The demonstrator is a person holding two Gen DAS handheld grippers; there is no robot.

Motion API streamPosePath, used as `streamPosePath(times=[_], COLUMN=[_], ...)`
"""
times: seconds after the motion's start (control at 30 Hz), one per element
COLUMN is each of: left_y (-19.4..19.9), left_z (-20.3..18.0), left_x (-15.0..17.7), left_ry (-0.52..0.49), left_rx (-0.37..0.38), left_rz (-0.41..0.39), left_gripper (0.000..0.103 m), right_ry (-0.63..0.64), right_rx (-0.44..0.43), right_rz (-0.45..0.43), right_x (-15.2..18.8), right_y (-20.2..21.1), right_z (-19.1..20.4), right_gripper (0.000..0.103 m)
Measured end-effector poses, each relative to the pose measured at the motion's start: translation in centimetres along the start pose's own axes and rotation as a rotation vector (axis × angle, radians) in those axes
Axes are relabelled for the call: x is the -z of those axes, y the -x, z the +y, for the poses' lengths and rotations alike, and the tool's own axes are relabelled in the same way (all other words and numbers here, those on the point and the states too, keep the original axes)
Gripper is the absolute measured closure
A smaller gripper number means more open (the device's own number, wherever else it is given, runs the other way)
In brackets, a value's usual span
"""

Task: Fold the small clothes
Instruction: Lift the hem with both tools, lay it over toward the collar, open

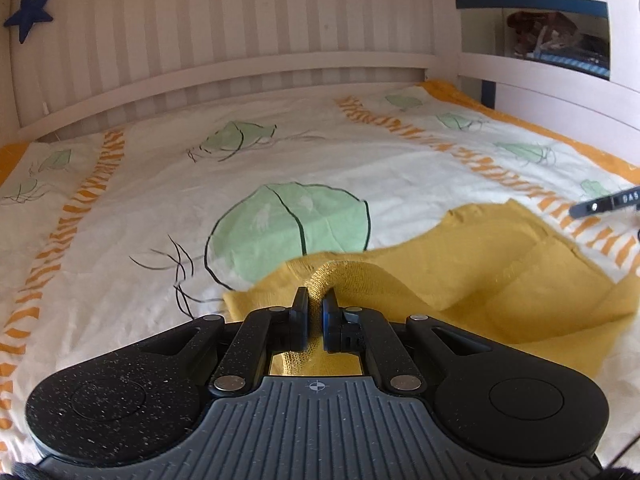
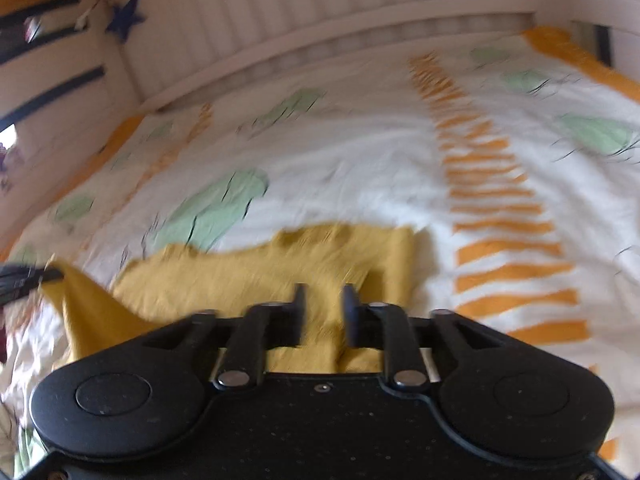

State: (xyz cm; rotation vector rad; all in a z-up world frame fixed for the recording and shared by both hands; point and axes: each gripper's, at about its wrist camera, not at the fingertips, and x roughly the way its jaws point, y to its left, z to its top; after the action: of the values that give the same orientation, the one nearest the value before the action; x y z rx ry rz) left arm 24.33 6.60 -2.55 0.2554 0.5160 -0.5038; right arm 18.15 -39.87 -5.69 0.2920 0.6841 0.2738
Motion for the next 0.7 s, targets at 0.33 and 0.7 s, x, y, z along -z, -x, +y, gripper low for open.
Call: streamPosePath(times=[0.33, 0.7], left_y=[0.3, 1.7], left_z=[0.4, 1.0], left_x=[0.6, 0.8], left_ry=[0.01, 0.056], left_rx=[-0.011, -0.021], left_rz=[0.011, -0.023], left_gripper=[0.097, 0.097], right_ry=[0.078, 0.097], right_rx=[0.028, 0.057], right_rz=[0.111, -0.023], right_x=[3.5, 3.1], right_y=[-2.4, 1.2], right_z=[1.7, 2.4], right_gripper=[0.053, 0.094])
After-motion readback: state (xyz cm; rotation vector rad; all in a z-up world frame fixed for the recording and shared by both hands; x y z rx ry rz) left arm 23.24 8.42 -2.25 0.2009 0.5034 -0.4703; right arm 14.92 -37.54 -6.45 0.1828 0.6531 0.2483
